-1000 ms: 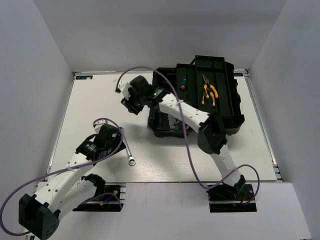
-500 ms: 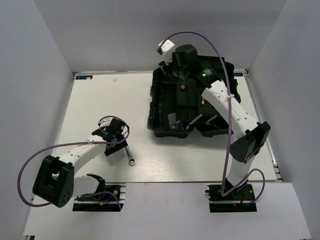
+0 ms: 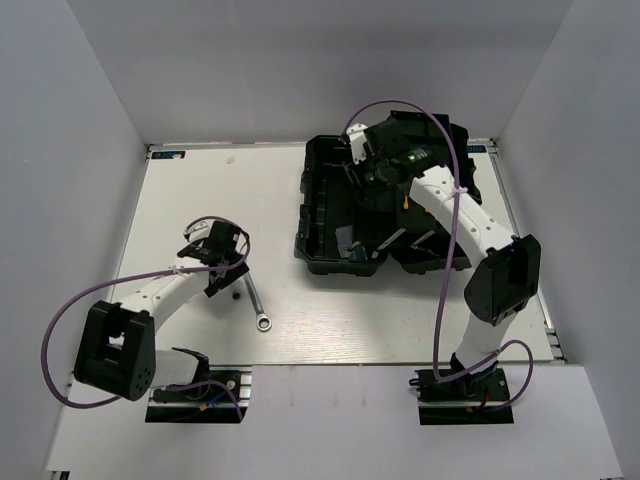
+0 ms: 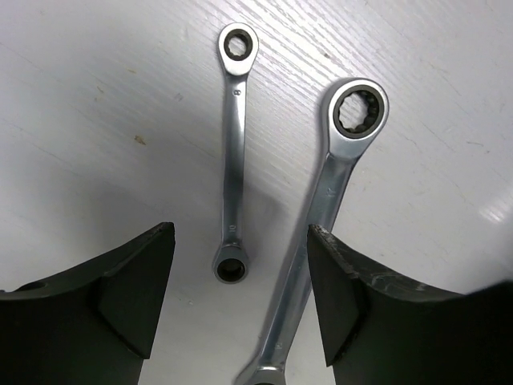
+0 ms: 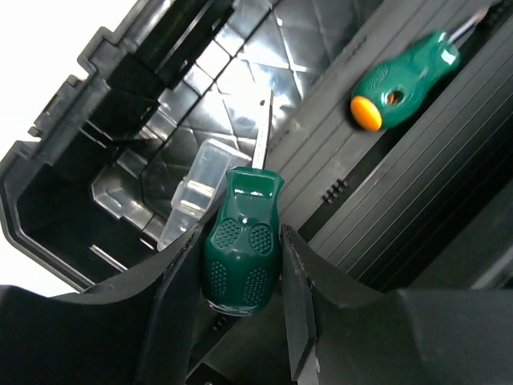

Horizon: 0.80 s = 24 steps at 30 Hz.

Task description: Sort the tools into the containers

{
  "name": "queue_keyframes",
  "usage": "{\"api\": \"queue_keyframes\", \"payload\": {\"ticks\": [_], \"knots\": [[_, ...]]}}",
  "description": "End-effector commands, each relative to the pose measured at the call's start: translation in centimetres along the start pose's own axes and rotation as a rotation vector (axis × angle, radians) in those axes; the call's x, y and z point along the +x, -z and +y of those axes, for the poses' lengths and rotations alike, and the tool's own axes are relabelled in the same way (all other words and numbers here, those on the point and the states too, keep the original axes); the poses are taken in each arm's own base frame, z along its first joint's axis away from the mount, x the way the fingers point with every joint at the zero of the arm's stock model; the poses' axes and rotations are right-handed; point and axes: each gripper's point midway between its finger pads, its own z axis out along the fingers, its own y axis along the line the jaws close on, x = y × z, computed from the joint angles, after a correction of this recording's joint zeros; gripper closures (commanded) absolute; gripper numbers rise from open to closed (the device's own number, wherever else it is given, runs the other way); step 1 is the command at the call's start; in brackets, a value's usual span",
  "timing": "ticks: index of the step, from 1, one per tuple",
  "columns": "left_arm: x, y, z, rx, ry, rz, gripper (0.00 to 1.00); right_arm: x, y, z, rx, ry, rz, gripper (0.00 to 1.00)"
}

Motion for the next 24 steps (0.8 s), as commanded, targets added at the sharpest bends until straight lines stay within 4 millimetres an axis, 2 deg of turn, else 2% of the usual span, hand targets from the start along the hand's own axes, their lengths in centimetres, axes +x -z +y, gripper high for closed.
{"api": "queue_keyframes", "payload": {"ticks": [1,7,11,19,24], "knots": [[-0.1,-0.2,0.4,0.002,0.037,-0.006,0.23,-0.5,0.8,-0.5,-0.004,-0.053,-0.042,1.00],[-0.1,-0.4,1.0,0.005,0.086,-0.001,0.23,0.6,0.2,-1.6,0.014,-0.072,-0.042,1.00],[-0.7,-0.4,1.4,0.003,0.116,-0.004,0.23,0.1,-0.1,-2.3,0.027,-0.067,-0.069,1.00],[-0.3,-1.3,2.5,-0.036,0.143,0.010,0.22,-0.9,-0.9,-3.3,0.051,-0.050,-0.092,1.00],[-0.6,-1.8,2.5,-0.036,0.162,0.015,0.22,-0.6,-2.4,-3.7,0.049,-0.037,-0.066,0.99]]}}
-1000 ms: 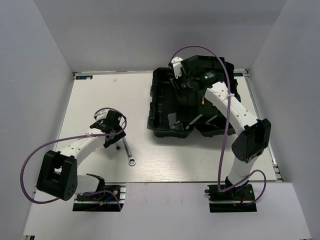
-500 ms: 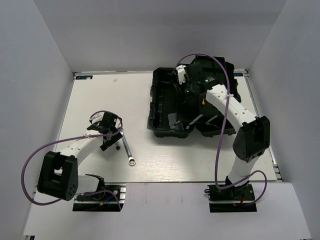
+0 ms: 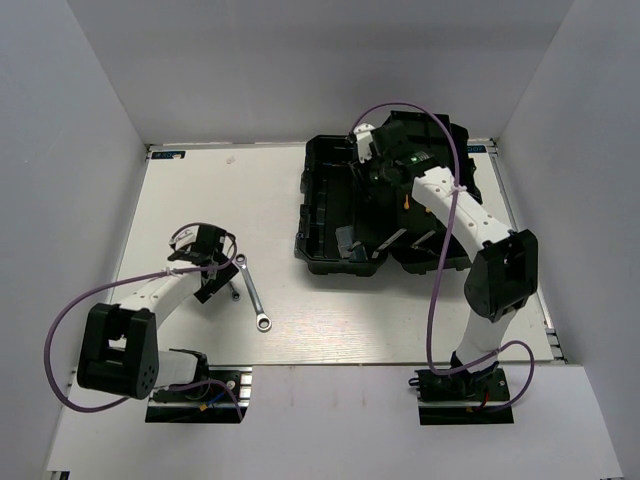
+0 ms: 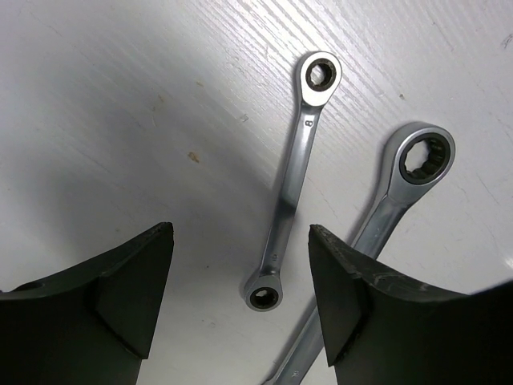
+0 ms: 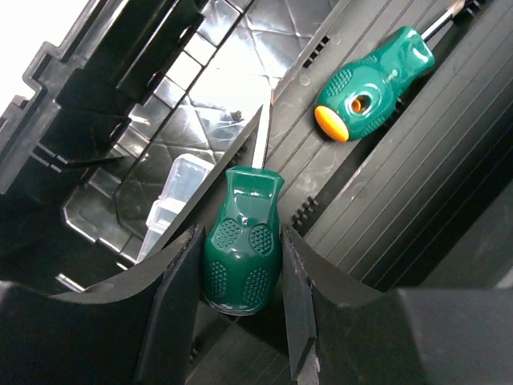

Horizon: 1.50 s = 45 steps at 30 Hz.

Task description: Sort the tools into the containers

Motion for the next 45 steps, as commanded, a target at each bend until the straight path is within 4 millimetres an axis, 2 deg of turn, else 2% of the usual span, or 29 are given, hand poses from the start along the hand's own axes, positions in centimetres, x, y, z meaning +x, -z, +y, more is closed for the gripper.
{"api": "queue_keyframes", "payload": {"ticks": [1,5,6,11,22,23,26,27,28,29,32,39,45], "knots": [[-0.2,-0.3,-0.3,0.015,0.026,0.004,0.22,-2.0,-0.3,-1.2,0.024,0.018,-0.053,0.95],[-0.5,-0.4,-0.3,0.010,0.036,0.002,0.22,-1.4,-0.9,-1.5,0.013,0.024,-0.033,0.71],[-0.5,-0.4,-0.3,0.010,0.036,0.002,0.22,-1.3,-0.9,-1.3,0.005,0.023,-0.030,0.61],[-0.6,-0.9,-0.4,-0.004,0.040,0.008,0.22,-1.4,-0.2,-0.8,-0.028,0.025,-0.039,0.47],[-1.0,-2.4,-0.9,-0.051,-0.009,0.022,0.23,-3.6,5.9,1.6,-0.115,0.013,-0.171,0.42],[-0.6,-2.8,-0.3,-0.082,-0.032,0.036,0.24,-3.3,6.3,1.7,-0.122,0.003,-0.174,0.42],[-0.3,-2.9,-0.5,-0.096,-0.059,0.053,0.26,-3.3,7.1,2.4,-0.146,-0.012,-0.202,0.42],[0.4,-3.2,0.0,-0.119,-0.092,0.078,0.27,-3.6,7.9,2.5,-0.145,-0.012,-0.223,0.42],[0.5,-3.2,-0.4,-0.112,-0.091,0.087,0.27,-3.7,8.1,2.5,-0.146,-0.014,-0.230,0.42],[1.0,-3.3,0.3,-0.136,-0.112,0.109,0.29,-3.5,8.2,2.7,-0.155,-0.030,-0.227,0.42],[1.6,-3.3,0.4,-0.141,-0.126,0.131,0.30,-3.9,9.0,3.1,-0.168,-0.027,-0.258,0.41],[2.4,-3.3,0.9,-0.152,-0.141,0.144,0.40,-3.6,9.9,4.4,-0.237,-0.021,-0.262,0.40],[4.3,-4.0,1.6,-0.174,-0.185,0.200,0.59,-3.5,11.6,4.8,-0.249,-0.014,-0.303,0.38]]}}
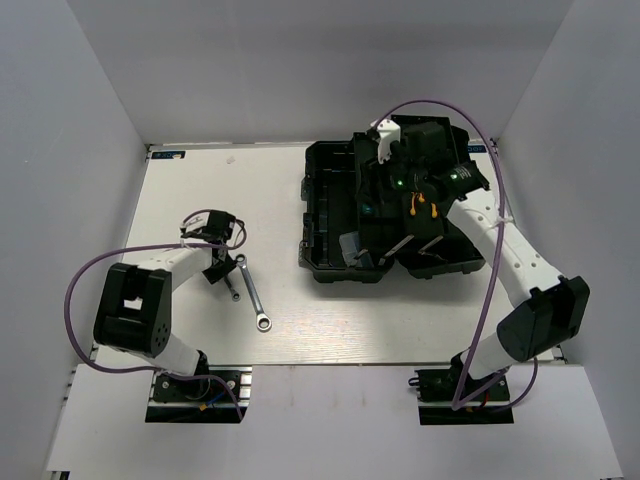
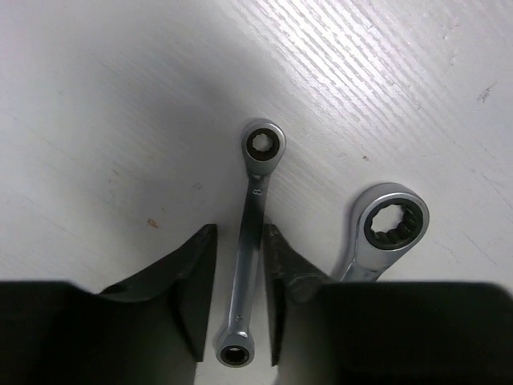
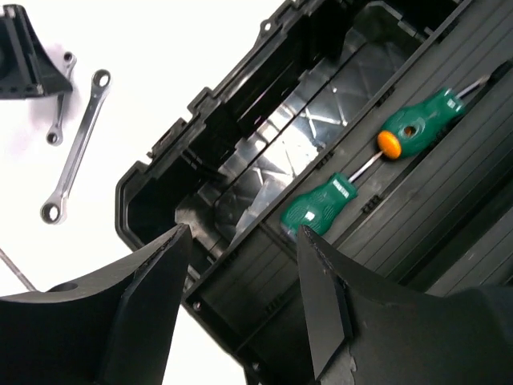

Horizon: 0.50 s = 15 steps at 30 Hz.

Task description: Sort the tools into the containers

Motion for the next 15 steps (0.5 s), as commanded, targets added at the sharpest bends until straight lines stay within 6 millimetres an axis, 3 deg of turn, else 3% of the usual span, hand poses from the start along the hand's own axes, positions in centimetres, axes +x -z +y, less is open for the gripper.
{"api": "queue_keyframes", "payload": {"ticks": [1,6,9,11,13,15], "knots": [[5.8,-1.6,3.0,-0.098,-0.087,0.189,0.63,-1.9,2.4,1.0,-0.019,0.018,-0.092,0.38],[6.9,-1.5,2.9,-0.088,-0.126,0.202,0.77,-2.1,3.7,1.9,-0.035,0.016,-0.129,0.38],[6.7,-1.2,2.7,-0.062,-0.138,0.193,0.92,-1.9,4.3,2.0,-0.034,0.016,-0.138,0.38],[6.1,-0.6,2.2,-0.025,-0.132,0.173,1.00,-1.6,4.6,2.0,-0.031,0.016,-0.139,0.38],[5.5,0.1,2.0,-0.003,-0.132,0.155,1.00,-1.5,5.1,2.2,-0.030,0.022,-0.148,0.38],[3.5,1.7,0.7,0.061,-0.137,0.098,1.00,-1.1,5.3,2.1,-0.028,0.021,-0.144,0.38]]}}
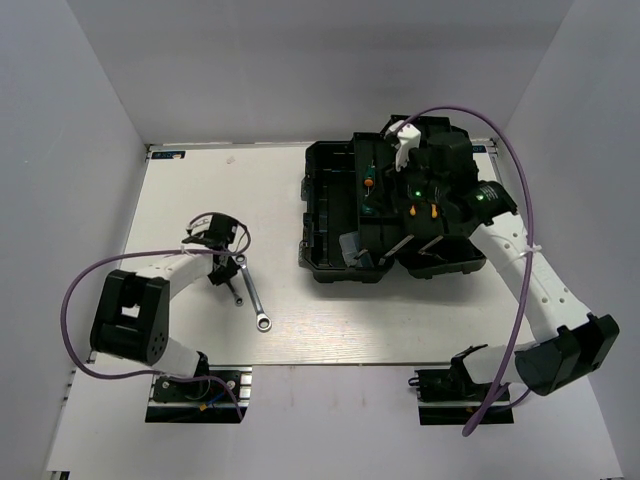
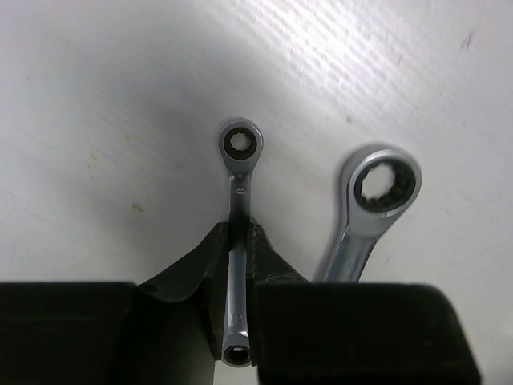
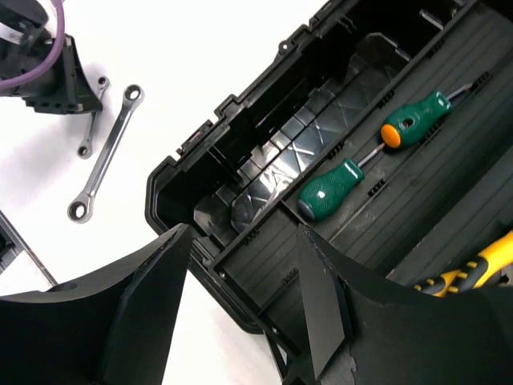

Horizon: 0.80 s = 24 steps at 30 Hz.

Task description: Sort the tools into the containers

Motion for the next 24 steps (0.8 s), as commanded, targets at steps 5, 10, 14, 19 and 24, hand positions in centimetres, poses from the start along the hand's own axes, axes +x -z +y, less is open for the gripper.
{"api": "queue_keyframes", "payload": {"ticks": [5,10,14,19,24], "knots": [[-1.1,5.2,-1.6,0.147,-0.108,0.028,1.00,0.2,1.0,-0.1,0.008,0.009,-0.028,0.37],[-4.9,9.9,-5.6,0.343,-0.149,-0.051,1.00,1.0,0.9,0.0,0.003,0.004,-0.013,0.37],[-6.8,12.9,-10.1,0.534,-0.226,-0.070,1.00,1.5,0.7,-0.3,0.010,-0.004,0.001,0.37],[-8.2,17.5,-18.2,0.870,-0.368,-0.088,1.00,1.7,0.5,-0.6,0.022,0.000,0.012,0.37],[-8.3,21.7,-25.0,1.131,-0.464,-0.108,1.00,2.1,-0.1,-1.2,0.033,0.008,0.044,0.37]]}}
